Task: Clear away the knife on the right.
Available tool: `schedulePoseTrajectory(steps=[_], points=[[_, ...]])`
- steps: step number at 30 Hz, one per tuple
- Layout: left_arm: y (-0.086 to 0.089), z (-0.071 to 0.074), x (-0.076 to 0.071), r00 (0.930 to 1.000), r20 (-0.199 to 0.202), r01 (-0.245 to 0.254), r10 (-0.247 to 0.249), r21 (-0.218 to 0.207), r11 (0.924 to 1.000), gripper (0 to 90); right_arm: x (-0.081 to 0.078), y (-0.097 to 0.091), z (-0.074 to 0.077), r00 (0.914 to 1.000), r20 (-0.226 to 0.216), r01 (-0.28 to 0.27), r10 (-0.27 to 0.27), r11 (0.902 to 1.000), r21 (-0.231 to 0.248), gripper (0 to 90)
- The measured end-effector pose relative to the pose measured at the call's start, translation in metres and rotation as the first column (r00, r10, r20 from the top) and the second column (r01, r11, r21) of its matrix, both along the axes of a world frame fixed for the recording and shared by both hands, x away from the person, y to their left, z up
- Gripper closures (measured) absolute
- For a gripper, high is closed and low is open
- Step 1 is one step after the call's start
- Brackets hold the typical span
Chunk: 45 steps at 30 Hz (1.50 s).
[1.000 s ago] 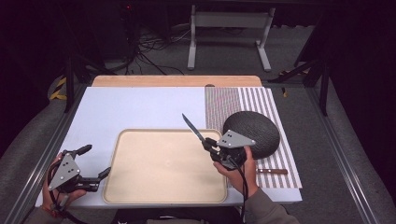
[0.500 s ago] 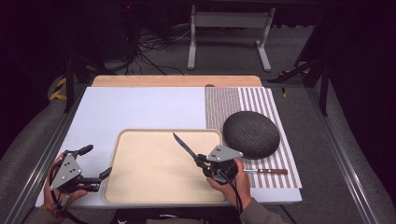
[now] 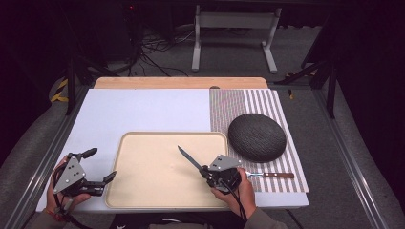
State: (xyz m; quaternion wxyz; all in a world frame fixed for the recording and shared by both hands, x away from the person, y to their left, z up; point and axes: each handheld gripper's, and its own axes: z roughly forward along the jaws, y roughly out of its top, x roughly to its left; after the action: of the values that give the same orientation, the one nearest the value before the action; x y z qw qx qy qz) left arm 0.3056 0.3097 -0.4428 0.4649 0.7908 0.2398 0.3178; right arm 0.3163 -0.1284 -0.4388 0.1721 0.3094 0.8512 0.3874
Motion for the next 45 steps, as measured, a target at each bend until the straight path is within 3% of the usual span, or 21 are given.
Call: schedulePoseTrajectory(steps=[10, 13, 17, 21, 25, 26, 28, 32, 35, 38, 40, 42, 44, 45], points=[[-0.001, 0.0, 0.002, 1.0, -0.003, 0.004, -0.004, 0.002, 1.0, 4.7, -0.001, 0.001, -0.012, 0.9987, -0.05, 0.005, -0.008, 0.9982, -0.06, 78.5], [-0.002, 0.0, 0.001, 1.0, 0.0, 0.003, -0.003, 0.001, 1.0, 4.7, -0.002, 0.002, -0.014, 0.9992, -0.04, 0.002, -0.007, 0.995, -0.1, 78.5], [-0.002, 0.0, 0.002, 1.0, -0.003, 0.005, -0.005, 0.01, 0.9999, 4.7, -0.002, 0.002, -0.013, 0.9991, -0.043, -0.006, 0.002, 0.9949, -0.101, 78.1], [-0.002, 0.0, 0.002, 1.0, -0.003, 0.003, -0.003, 0.012, 0.9999, 4.7, -0.002, 0.0, -0.013, 0.999, -0.044, -0.013, 0.009, 0.9943, -0.106, 69.2], [-0.002, -0.001, 0.003, 1.0, -0.006, 0.005, -0.005, 0.011, 0.9999, 4.8, -0.001, 0.0, -0.009, 0.9993, -0.022, -0.032, 0.03, 0.9952, -0.092, 62.0], [-0.002, -0.001, 0.003, 1.0, -0.007, 0.004, -0.004, 0.011, 0.9999, 4.8, -0.001, 0.0, -0.007, 0.9996, -0.006, -0.028, 0.027, 0.9951, -0.095, 63.6], [-0.002, -0.001, 0.003, 0.9999, -0.01, 0.004, -0.004, 0.009, 1.0, 5.0, -0.001, -0.001, -0.002, 0.9965, 0.036, -0.073, 0.076, 0.9934, -0.089, 71.6], [-0.003, -0.001, 0.004, 1.0, -0.009, 0.002, -0.002, 0.015, 0.9999, 5.1, -0.002, 0.003, 0.002, 0.9853, 0.071, -0.147, 0.155, 0.9828, -0.112, 90.0], [-0.003, -0.002, 0.004, 0.9999, -0.011, 0.006, -0.005, 0.017, 0.9998, 5.1, 0.0, 0.01, 0.0, 0.9782, 0.06, -0.19, 0.199, 0.9731, -0.13, 90.0], [-0.004, -0.002, 0.005, 0.9999, -0.011, 0.005, -0.005, 0.018, 0.9998, 5.1, 0.001, 0.02, -0.004, 0.9682, 0.051, -0.232, 0.245, 0.9562, -0.178, 90.0], [-0.004, -0.002, 0.005, 0.9999, -0.01, 0.006, -0.006, 0.019, 0.9998, 5.1, 0.001, 0.023, -0.006, 0.9676, 0.039, -0.239, 0.25, 0.9541, -0.181, 90.0], [-0.004, -0.003, 0.005, 0.9999, -0.013, 0.007, -0.007, 0.018, 0.9998, 5.2, 0.004, 0.027, -0.011, 0.9675, 0.032, -0.238, 0.251, 0.9447, -0.226, 90.0], [-0.004, -0.003, 0.005, 0.9999, -0.013, 0.008, -0.008, 0.019, 0.9998, 5.2, 0.004, 0.027, -0.012, 0.9683, 0.027, -0.235, 0.248, 0.9438, -0.232, 90.0], [-0.004, -0.003, 0.005, 0.9999, -0.013, 0.01, -0.009, 0.02, 0.9998, 5.2, 0.006, 0.025, -0.012, 0.9714, 0.019, -0.227, 0.237, 0.9486, -0.221, 90.0]])
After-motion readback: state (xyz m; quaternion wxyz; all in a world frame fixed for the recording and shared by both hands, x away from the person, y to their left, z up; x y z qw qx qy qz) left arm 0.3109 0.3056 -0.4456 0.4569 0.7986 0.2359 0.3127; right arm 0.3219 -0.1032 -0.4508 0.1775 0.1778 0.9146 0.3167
